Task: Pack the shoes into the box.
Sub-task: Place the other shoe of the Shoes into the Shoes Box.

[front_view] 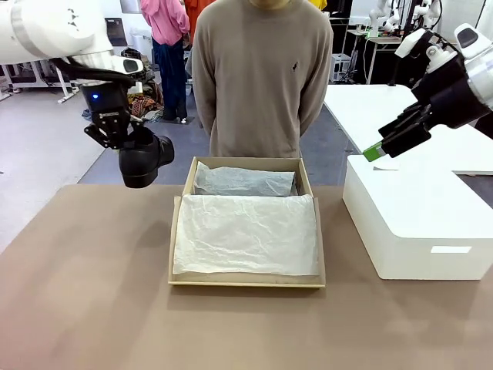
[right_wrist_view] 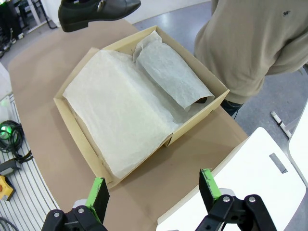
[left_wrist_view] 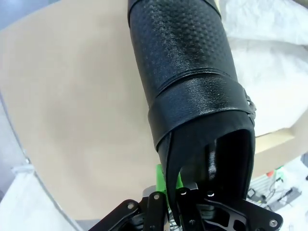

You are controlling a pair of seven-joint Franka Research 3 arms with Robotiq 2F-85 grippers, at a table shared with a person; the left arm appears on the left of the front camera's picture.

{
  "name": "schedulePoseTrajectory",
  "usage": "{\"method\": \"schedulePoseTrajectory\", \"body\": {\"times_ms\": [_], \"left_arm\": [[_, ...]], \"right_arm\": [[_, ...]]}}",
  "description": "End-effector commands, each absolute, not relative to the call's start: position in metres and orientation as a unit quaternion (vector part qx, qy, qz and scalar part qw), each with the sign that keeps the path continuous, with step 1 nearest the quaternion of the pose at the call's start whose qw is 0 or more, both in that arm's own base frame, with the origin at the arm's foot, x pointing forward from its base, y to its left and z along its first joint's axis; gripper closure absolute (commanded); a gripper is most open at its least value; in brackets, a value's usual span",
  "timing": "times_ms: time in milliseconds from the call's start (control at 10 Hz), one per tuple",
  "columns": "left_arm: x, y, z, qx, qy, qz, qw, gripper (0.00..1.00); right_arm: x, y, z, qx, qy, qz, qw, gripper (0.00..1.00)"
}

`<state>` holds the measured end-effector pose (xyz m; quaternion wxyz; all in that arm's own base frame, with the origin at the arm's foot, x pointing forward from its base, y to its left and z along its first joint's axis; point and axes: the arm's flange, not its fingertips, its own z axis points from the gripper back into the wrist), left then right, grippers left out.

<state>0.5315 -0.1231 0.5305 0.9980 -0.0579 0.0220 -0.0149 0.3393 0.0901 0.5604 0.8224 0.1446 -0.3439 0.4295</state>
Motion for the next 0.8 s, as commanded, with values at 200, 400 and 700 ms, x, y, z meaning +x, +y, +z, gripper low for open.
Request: {"method": "schedulePoseTrajectory", "body": {"times_ms": [200, 400, 700], "left_arm": [[0.532, -0.123, 0.53, -0.058, 0.022, -0.015, 0.998, 1.0], [0.532, -0.123, 0.53, -0.058, 0.022, -0.015, 0.998, 1.0], [0.532, -0.126, 0.526, -0.047, 0.025, -0.007, 0.999, 1.0]], "right_arm": [[0.339, 0.09, 0.56, 0.146, -0.347, 0.429, 0.821, 0.0], [0.339, 0.09, 0.56, 0.146, -0.347, 0.429, 0.821, 0.0], [0.339, 0.09, 0.56, 0.146, -0.347, 0.429, 0.821, 0.0]]}}
